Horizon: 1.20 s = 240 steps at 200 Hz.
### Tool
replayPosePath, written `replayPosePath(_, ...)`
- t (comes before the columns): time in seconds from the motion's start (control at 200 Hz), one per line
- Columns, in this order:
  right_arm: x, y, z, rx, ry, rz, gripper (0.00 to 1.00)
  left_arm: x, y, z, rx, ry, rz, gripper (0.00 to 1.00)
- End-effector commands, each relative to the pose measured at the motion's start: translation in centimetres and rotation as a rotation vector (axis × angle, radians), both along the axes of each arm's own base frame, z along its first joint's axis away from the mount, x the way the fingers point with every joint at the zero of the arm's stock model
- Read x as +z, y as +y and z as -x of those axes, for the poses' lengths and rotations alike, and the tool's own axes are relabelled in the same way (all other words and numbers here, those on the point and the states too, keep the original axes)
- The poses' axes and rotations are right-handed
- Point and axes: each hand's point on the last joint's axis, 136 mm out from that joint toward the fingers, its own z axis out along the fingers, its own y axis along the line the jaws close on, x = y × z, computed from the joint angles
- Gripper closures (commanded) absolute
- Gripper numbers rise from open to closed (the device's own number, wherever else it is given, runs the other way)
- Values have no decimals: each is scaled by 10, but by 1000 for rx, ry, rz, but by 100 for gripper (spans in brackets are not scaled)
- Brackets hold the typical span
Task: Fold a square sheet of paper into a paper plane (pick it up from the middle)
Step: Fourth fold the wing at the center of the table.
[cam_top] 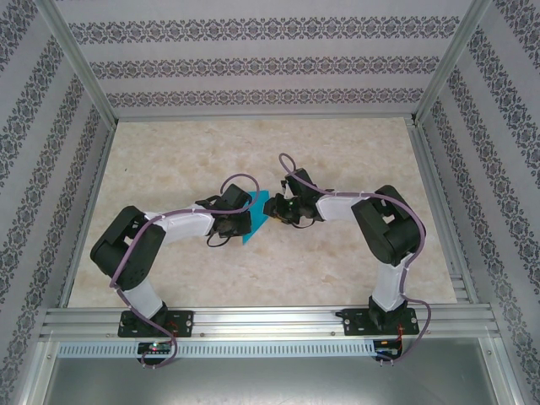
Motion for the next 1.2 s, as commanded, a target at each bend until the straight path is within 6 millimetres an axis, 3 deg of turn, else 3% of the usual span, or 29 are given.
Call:
replayPosePath(0.0,7,11,-9,10,-10,-47,69,-2,7,-4,7,-1,-37,93)
replayPosePath(0.365,9,21,-10,19,15,-101,78,-2,8,-3,5,2,-34,94)
replayPosePath(0.57,8,18,-12,-7,37,-107,86,14,8,-6,-3,-25,-18,90)
replayPosePath(0.754,18,9,-15,-46,5,-92,97,39,7,-10,-24,-78,5,80)
replayPosePath(0.829,26,1,-15,-72,-20,-79,99,51,7,-11,-38,-106,12,69)
replayPosePath(0.994,54,-24,-16,-157,-102,-22,100,85,-1,-14,-101,-190,59,51)
replayPosePath(1.194,89,-49,-10,-280,-176,28,100,126,-15,-13,-224,-322,132,44)
